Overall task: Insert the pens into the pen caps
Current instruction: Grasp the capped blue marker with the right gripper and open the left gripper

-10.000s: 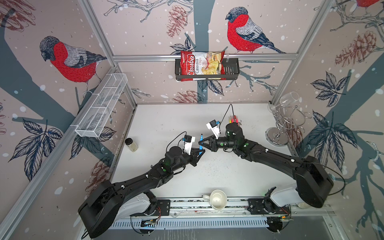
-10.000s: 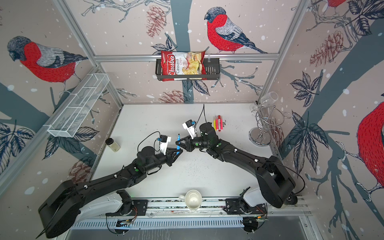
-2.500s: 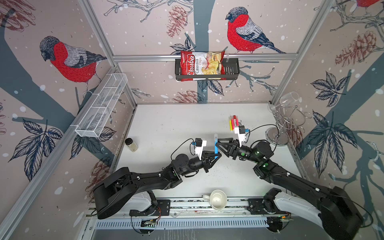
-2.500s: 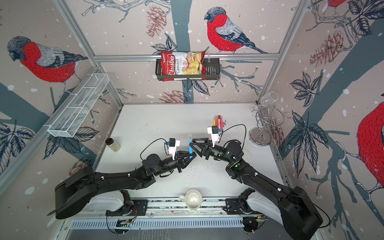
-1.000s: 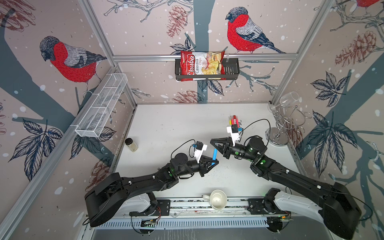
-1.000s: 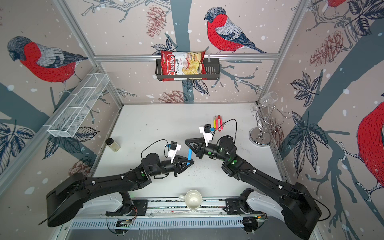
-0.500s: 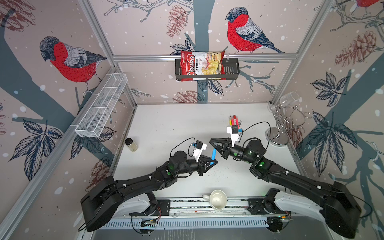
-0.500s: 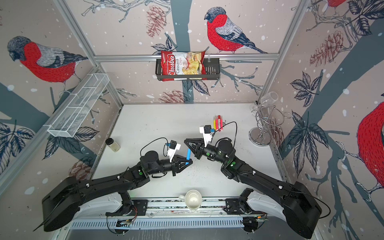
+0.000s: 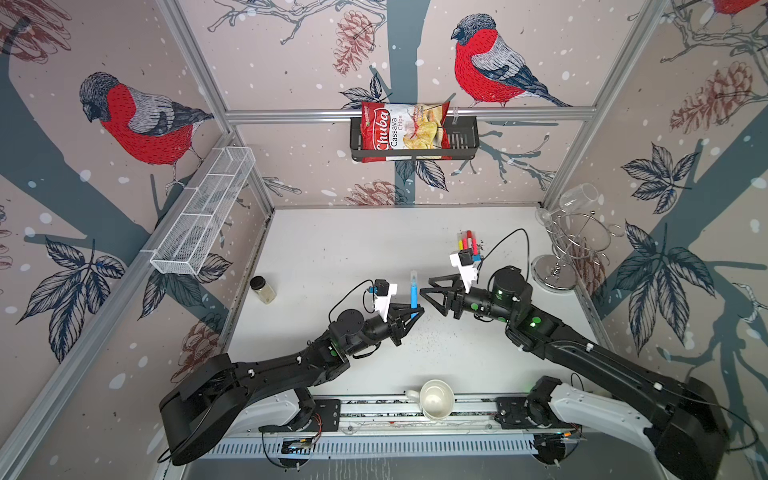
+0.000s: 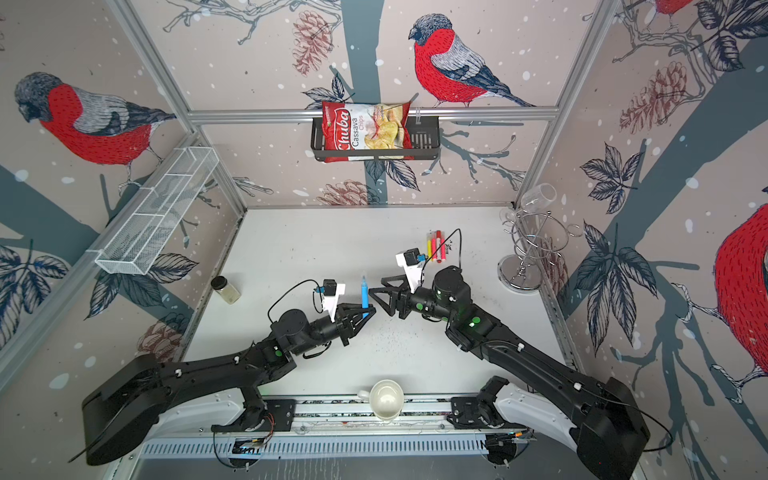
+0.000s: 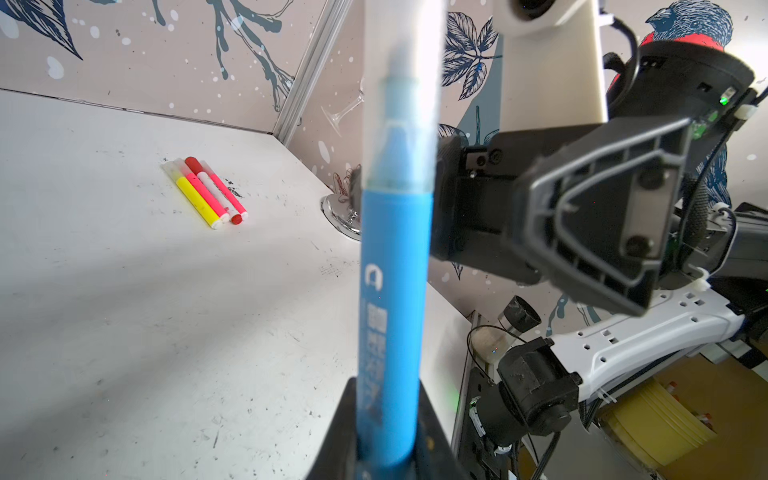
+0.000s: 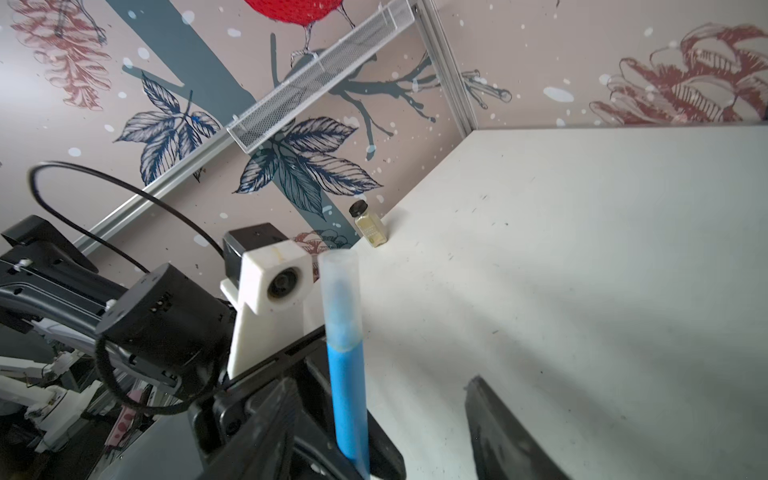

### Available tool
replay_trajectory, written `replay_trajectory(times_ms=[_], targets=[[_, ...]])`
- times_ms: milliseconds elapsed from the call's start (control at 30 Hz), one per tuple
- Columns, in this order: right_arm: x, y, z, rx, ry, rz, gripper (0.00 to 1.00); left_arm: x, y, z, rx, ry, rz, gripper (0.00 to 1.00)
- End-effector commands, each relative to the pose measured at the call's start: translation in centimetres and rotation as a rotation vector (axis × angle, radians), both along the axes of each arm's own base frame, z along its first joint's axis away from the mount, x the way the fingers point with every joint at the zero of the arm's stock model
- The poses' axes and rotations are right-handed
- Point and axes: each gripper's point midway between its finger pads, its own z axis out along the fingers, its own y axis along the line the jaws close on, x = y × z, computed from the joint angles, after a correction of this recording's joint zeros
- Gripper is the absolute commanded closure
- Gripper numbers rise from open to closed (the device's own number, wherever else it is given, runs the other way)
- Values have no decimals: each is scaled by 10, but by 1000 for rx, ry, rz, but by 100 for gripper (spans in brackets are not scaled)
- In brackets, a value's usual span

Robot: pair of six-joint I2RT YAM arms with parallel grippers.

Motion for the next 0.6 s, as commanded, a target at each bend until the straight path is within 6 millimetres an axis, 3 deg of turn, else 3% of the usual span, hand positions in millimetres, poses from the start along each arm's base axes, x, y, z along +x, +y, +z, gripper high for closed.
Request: replay_trajectory(times_ms=[0, 367, 567], targets=[[-7, 8, -11, -49, 17, 59, 38, 4, 0, 15, -35, -52, 18, 100], [-18, 27, -17, -53, 23, 142, 56, 4, -5, 21, -50, -61, 13, 100], [-12, 31, -23, -84, 34, 118, 81, 4, -6, 19, -41, -60, 12, 100]])
